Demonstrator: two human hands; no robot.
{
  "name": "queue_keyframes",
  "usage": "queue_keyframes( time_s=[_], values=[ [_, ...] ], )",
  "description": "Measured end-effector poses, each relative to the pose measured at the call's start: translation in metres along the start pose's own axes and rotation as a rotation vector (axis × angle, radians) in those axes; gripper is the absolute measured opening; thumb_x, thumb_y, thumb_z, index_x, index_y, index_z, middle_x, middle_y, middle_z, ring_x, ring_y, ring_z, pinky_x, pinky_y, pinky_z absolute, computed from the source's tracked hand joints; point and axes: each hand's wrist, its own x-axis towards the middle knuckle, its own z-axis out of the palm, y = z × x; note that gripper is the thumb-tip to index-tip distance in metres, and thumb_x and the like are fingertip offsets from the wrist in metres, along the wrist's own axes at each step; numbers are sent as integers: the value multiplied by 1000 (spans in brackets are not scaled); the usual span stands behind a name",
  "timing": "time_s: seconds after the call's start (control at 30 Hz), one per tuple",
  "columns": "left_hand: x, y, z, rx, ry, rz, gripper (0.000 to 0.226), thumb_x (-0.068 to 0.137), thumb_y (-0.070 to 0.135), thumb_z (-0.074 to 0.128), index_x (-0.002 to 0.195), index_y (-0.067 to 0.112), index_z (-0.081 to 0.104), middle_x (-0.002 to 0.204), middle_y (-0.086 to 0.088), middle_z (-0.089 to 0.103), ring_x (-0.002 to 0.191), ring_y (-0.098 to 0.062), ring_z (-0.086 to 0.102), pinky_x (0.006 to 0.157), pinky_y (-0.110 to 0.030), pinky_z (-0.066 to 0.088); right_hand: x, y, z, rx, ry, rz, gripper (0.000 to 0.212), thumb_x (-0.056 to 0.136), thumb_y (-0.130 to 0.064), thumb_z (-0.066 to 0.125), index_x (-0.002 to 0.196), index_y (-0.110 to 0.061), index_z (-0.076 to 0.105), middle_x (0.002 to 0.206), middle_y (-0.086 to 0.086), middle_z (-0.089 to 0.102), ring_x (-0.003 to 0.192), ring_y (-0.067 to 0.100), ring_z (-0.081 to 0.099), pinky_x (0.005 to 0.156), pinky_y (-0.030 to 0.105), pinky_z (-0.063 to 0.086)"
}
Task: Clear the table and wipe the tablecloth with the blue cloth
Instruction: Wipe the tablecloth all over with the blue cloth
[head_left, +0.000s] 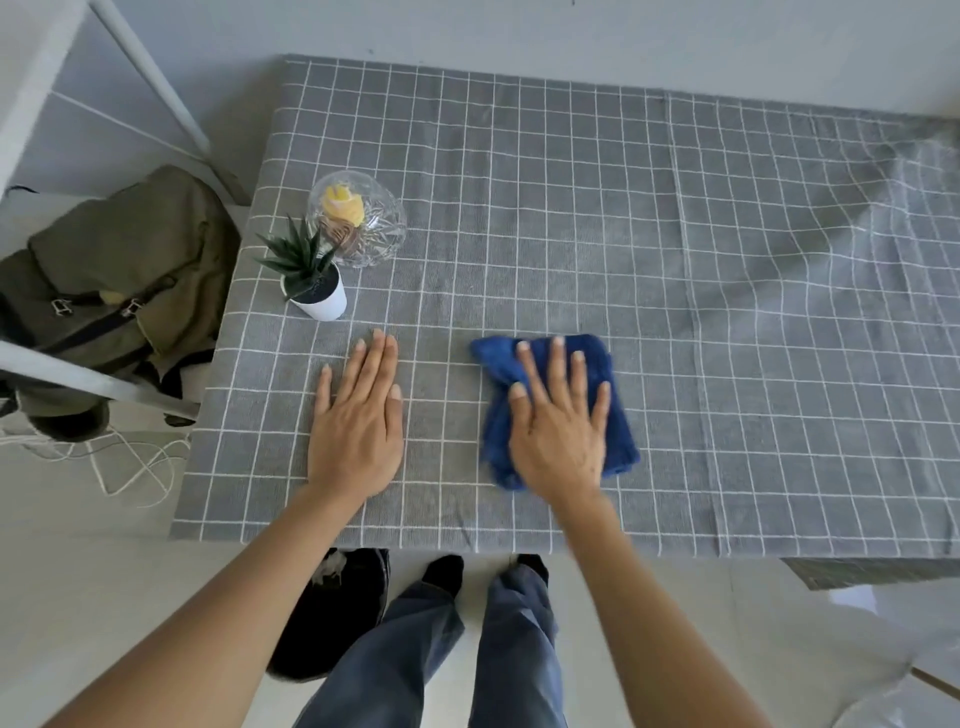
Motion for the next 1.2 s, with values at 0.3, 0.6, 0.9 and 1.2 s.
queue_keyframes(
  time_s=[0.3,0.6,0.9,1.2],
  values=[
    [0,1,2,24,-6,-16,56,98,35,0,152,21,-2,159,8,-7,146,-9,-9,118,-39,-10,32,-25,-6,82,12,113,51,101,-45,11,149,-42,-3,160,-4,-11,146,19,-13,116,49,-12],
    [-1,1,1,27,-8,-19,56,98,34,2,152,21,-2,159,8,-9,146,-9,-10,118,-39,-10,66,8,-18,41,35,113,50,101,-43,11,150,-41,2,161,-6,-5,147,18,-9,117,50,-10],
    [-1,2,1,2,-3,-21,55,99,34,3,152,21,-2,159,8,-9,145,-7,-11,118,-39,-10,86,-46,-11,68,17,115,51,101,-44,11,150,-40,0,161,-2,-10,147,20,-13,114,50,-13],
    [-2,2,0,-15,-2,-17,54,99,32,5,152,22,0,159,9,-7,145,-6,-10,118,-38,-10,108,-7,-23,11,4,30,50,100,-45,9,150,-43,0,161,-5,-5,147,19,-10,117,50,-10]
  ],
)
